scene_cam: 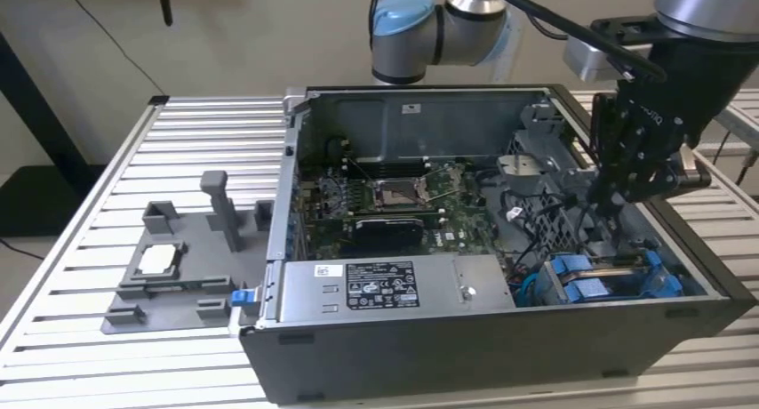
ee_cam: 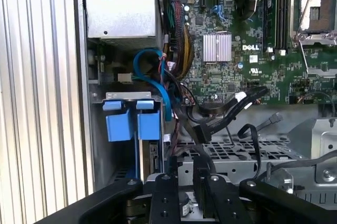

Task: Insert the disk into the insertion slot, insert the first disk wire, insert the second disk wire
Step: 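Insert the second disk wire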

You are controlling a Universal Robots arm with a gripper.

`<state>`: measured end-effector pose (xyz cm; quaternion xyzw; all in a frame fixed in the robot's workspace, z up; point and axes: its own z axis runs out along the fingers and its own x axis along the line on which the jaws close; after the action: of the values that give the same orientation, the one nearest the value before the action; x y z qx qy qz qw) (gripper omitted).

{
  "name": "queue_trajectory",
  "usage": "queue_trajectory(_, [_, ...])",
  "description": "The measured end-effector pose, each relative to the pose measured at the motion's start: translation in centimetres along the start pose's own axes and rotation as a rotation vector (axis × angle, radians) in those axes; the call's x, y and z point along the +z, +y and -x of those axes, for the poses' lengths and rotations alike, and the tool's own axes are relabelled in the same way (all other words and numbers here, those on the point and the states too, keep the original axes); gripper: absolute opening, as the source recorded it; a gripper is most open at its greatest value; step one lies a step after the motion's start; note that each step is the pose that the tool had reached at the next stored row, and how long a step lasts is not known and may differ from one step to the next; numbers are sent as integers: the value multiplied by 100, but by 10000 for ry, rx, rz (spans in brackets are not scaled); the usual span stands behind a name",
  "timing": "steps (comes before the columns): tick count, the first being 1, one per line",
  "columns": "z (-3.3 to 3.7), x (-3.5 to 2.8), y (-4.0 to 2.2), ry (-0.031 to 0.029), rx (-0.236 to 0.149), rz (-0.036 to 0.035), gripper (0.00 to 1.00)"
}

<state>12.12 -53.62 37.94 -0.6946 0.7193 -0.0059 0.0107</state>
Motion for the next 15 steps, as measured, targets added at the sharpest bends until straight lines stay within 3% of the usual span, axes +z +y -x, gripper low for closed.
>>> queue_trajectory(5, [20,-66,18,-4,0,-4,27])
queue_trajectory(10, [50,-91,48,11,0,-15,27])
queue_trajectory(11, [58,-91,57,32,-1,-16,27])
queue_trajectory(15, [135,-92,93,215,-56,-24,27])
